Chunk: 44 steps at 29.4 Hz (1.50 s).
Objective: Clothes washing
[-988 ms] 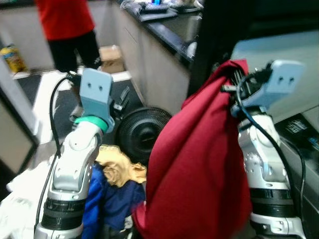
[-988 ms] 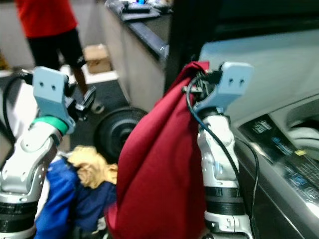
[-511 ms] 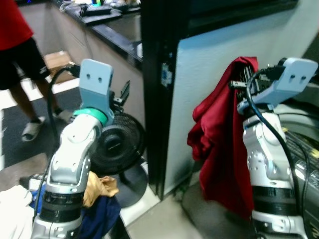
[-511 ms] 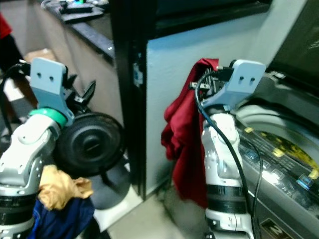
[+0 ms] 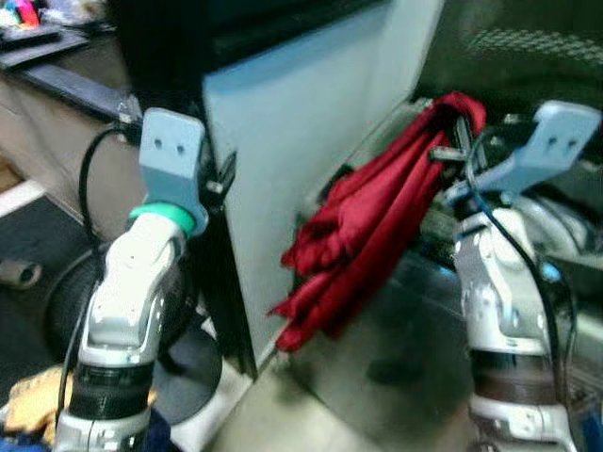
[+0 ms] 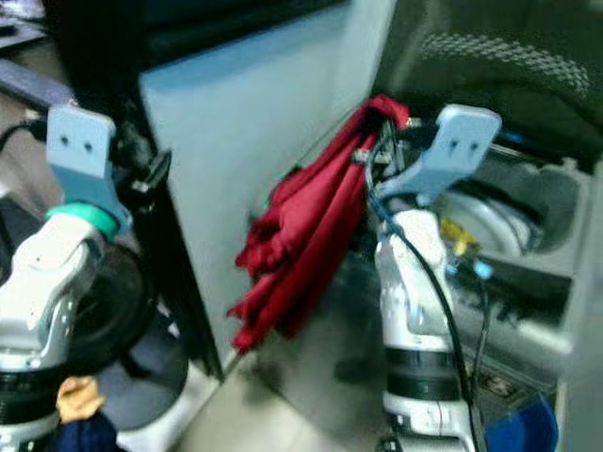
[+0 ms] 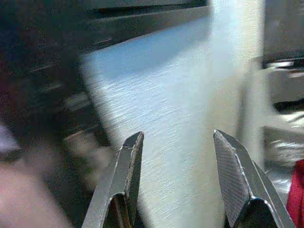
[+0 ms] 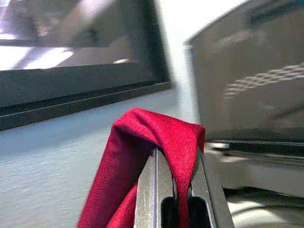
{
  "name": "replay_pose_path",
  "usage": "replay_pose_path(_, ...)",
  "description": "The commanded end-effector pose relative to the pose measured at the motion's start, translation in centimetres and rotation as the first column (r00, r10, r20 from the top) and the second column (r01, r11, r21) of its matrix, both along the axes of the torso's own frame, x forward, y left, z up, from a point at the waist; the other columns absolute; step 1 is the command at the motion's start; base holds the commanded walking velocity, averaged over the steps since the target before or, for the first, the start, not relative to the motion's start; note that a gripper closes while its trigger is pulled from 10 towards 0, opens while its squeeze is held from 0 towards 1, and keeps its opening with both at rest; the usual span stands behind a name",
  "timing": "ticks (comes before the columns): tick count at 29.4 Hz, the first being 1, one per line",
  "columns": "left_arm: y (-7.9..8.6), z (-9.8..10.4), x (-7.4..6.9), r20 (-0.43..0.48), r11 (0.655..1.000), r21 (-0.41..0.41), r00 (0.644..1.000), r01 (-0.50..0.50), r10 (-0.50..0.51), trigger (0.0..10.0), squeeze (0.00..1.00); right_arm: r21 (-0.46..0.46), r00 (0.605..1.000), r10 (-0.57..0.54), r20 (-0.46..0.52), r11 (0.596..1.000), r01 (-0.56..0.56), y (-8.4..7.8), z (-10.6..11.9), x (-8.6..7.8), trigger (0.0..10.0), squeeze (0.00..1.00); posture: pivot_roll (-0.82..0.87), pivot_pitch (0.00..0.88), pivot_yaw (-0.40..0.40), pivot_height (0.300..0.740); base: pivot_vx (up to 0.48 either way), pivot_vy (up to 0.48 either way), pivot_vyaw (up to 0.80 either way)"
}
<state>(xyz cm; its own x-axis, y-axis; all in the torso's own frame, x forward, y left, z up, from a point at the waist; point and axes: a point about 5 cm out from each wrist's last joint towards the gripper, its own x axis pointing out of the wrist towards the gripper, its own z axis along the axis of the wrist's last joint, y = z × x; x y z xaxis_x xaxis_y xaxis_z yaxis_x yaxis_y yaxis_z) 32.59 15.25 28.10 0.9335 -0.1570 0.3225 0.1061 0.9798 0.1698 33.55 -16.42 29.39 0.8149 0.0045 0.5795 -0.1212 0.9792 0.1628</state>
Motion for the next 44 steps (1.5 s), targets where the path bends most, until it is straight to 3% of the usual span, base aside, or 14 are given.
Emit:
replay_pose_path(1,0.0,0.0,-0.1,-0.005,1.0,-0.003,1.0,0.003,-0.003,10.0,0.0,0.009,0.999,-0.004,0.035,1.0,0.003,-0.2,0.7,-0.3,10.0,0.0,0.09,0.0,0.07,0.74,0.0,0.0,-0.8)
replay_pose_path(20,-0.1,0.2,0.0,-0.001,1.0,-0.02,1.0,0.01,-0.01,10.0,0.0,0.015,0.999,-0.008,0.038,1.0,0.007,-0.3,0.7,-0.3,10.0,0.0,0.08,0.0,0.074,0.74,0.0,0.0,-0.8)
replay_pose_path(29,0.0,0.8,-0.2,0.056,1.0,-0.024,0.998,0.008,-0.006,10.0,0.0,0.012,0.999,-0.006,0.043,1.0,0.006,-0.2,0.8,-0.2,10.0,0.0,0.09,0.0,0.07,0.74,0.0,0.0,-0.8)
replay_pose_path(35,0.4,1.0,0.1,0.075,0.999,-0.009,0.996,-0.036,0.036,10.0,0.05,-0.058,0.997,0.0,0.073,0.998,0.005,0.4,0.9,-0.5,10.0,0.0,0.08,0.0,0.069,0.74,0.461,0.0,-0.21)
replay_pose_path(44,-0.1,0.9,0.0,0.072,0.999,-0.037,0.997,0.006,-0.003,10.0,0.02,-0.06,0.997,0.002,0.083,0.998,0.003,0.3,1.0,-0.7,10.0,0.0,0.08,0.0,0.067,0.74,0.445,0.0,0.0)
